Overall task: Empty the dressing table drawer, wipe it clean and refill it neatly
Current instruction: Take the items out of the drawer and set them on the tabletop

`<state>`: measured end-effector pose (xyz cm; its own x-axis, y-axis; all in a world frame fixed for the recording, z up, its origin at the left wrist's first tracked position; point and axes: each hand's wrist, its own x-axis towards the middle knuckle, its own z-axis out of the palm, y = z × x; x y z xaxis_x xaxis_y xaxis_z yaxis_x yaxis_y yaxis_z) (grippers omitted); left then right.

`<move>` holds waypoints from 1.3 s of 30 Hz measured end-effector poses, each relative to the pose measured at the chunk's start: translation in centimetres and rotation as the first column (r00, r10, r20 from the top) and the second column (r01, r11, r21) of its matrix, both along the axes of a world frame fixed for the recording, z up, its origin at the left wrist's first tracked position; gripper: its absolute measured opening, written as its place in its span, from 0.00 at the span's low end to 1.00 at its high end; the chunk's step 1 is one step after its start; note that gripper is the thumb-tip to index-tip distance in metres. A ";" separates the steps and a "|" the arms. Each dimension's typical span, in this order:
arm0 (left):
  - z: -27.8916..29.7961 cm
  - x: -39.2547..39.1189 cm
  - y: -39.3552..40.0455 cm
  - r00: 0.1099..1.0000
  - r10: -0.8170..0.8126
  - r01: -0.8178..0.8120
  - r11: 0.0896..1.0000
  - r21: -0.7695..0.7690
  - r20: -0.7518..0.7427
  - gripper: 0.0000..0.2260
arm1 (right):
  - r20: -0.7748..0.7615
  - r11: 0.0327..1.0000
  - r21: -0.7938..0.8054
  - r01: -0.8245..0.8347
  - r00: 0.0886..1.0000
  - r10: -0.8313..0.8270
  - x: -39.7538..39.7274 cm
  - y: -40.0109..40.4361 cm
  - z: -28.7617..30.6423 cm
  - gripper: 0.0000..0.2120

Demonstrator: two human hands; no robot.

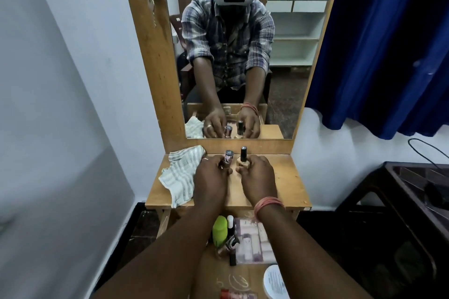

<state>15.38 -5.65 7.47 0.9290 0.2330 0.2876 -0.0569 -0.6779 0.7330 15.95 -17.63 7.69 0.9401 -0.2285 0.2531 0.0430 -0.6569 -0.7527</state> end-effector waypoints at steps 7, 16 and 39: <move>0.1 0.4 -0.2 0.998 0.057 -0.056 0.998 0.010 -0.004 0.05 | 0.078 0.999 0.024 0.031 0.996 -0.033 0.1 -0.3 -0.3 0.07; 0.9 -0.9 0.7 0.997 0.002 -0.009 0.995 -0.095 -0.077 0.10 | 0.062 0.973 0.226 0.036 0.997 -0.051 -5.1 0.7 0.4 0.16; -0.4 -12.0 4.9 0.967 -0.060 0.074 0.996 0.050 -0.249 0.07 | 0.012 0.928 0.347 -0.134 0.990 0.139 -13.7 1.0 1.3 0.09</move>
<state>3.36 -0.77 7.07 0.9858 0.1574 0.0584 0.0742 -0.7206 0.6894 2.22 -16.66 9.02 0.9710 -0.1689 0.1691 0.1028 -0.3437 -0.9335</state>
